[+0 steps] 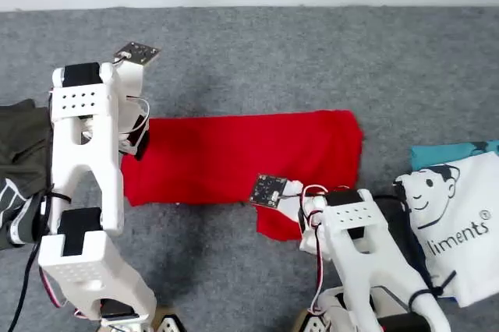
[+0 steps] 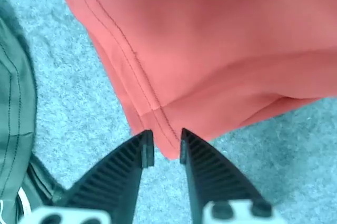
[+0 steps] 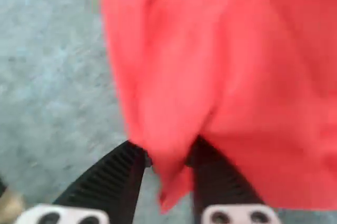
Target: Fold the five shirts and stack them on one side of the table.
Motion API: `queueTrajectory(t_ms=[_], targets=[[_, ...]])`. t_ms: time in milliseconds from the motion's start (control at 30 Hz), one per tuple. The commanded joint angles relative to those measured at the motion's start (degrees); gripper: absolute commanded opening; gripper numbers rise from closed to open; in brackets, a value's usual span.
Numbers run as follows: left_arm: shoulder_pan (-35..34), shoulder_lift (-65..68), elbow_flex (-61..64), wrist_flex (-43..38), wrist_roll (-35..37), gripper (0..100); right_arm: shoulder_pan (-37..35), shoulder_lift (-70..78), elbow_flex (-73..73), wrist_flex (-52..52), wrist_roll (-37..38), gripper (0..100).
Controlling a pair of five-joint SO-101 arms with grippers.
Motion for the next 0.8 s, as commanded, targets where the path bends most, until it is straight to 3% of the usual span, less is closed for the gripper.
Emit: queueTrajectory(t_ms=[0,167,400,533,767], targets=[[0.5,-3.2,-0.2,1.1,0.6,9,-0.1,-0.4,1.2,-3.0,-0.5,2.5],[0.5,-3.2,-0.2,1.1,0.6,9,-0.1,-1.0,0.7,-2.1,-0.4,0.9],[0.5,-3.2,-0.2,1.1,0.6,9,-0.2,-0.6,-14.9,10.8,-0.1,0.9],[0.5,-3.2,-0.2,1.1,0.6,9,-0.4,0.6,-22.4,9.6,1.5,0.9],[0.5,-3.1,-0.2,1.1,0.6,9,-0.4,11.5,-25.8,-1.6,4.4,0.9]])
